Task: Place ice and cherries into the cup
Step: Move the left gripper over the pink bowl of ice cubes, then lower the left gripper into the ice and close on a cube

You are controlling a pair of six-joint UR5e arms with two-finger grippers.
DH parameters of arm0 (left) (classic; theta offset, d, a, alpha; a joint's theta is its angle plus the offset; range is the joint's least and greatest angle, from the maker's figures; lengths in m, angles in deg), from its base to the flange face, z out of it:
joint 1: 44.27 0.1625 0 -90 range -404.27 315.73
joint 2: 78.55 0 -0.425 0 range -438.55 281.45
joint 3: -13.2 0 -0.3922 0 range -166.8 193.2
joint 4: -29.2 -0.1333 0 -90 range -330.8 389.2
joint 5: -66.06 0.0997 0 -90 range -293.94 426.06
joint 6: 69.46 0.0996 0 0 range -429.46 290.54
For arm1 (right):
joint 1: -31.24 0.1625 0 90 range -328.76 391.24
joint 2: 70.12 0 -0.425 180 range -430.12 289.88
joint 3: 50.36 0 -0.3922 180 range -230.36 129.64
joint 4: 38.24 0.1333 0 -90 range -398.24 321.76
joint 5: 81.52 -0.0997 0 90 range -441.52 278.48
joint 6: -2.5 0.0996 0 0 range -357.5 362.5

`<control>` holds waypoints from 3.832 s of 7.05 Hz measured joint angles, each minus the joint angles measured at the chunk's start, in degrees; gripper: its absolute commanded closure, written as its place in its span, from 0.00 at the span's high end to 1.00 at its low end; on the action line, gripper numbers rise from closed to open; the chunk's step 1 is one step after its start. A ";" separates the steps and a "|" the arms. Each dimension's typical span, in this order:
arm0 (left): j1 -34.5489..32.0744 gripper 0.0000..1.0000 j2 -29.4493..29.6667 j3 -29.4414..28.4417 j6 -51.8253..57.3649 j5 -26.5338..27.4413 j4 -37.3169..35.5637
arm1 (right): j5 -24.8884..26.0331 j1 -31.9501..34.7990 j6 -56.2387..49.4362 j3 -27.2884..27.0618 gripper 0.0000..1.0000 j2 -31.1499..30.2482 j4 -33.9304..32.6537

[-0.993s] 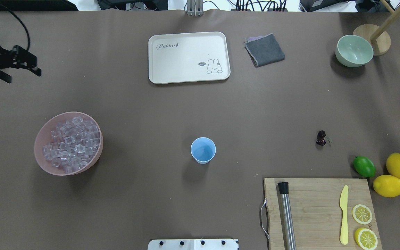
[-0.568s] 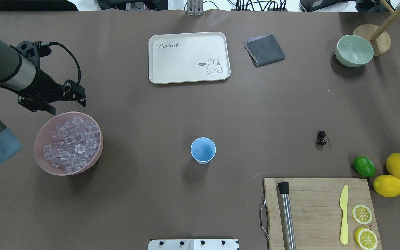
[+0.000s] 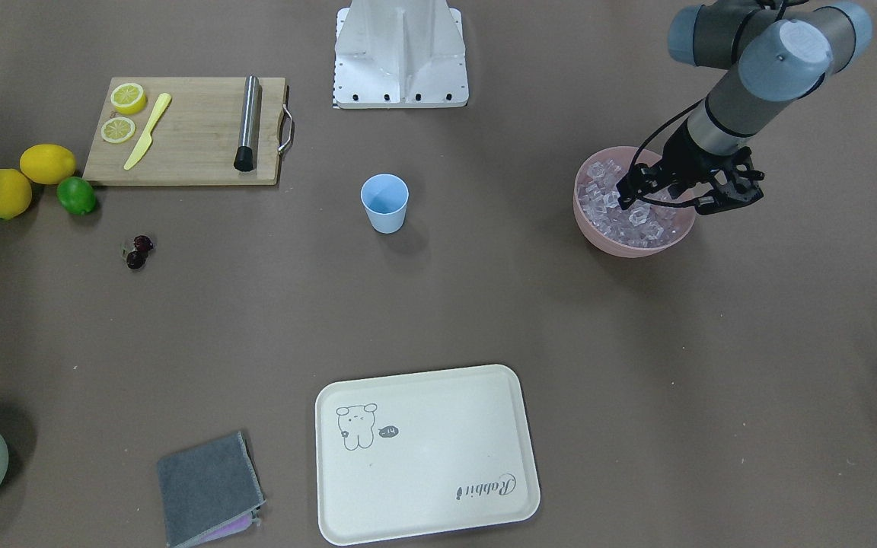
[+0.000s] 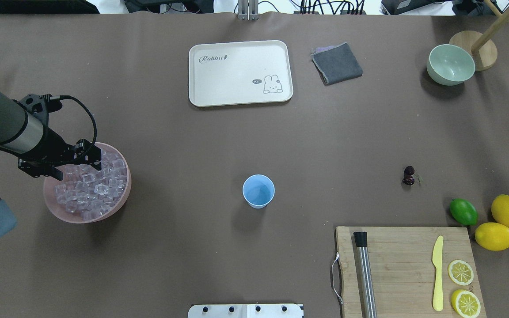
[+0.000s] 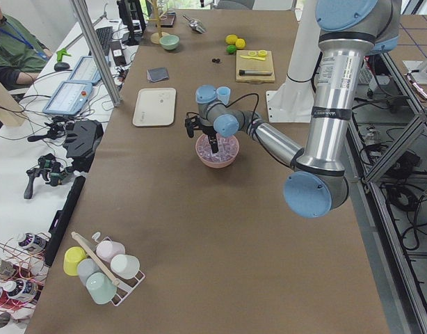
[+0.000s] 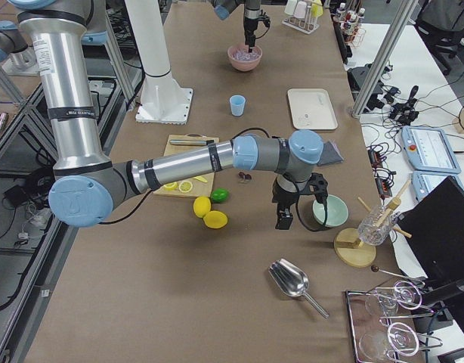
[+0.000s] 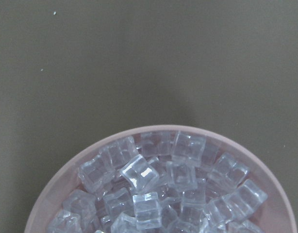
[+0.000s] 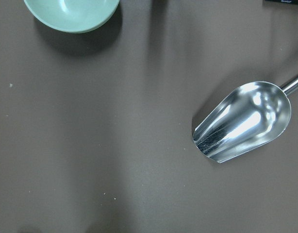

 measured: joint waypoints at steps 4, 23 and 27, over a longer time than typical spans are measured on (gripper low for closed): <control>2.64 0.99 -0.21 0.18 -1.34 -3.35 0.14 | -0.26 0.00 0.00 0.04 1.00 -0.22 0.00; 6.68 0.07 0.79 -4.96 -17.02 -4.60 8.10 | -0.37 0.00 0.00 -0.09 1.00 -0.44 0.00; 2.04 0.01 1.30 -4.32 -15.45 -8.42 7.84 | -0.76 0.00 0.00 -0.12 1.00 -0.44 0.00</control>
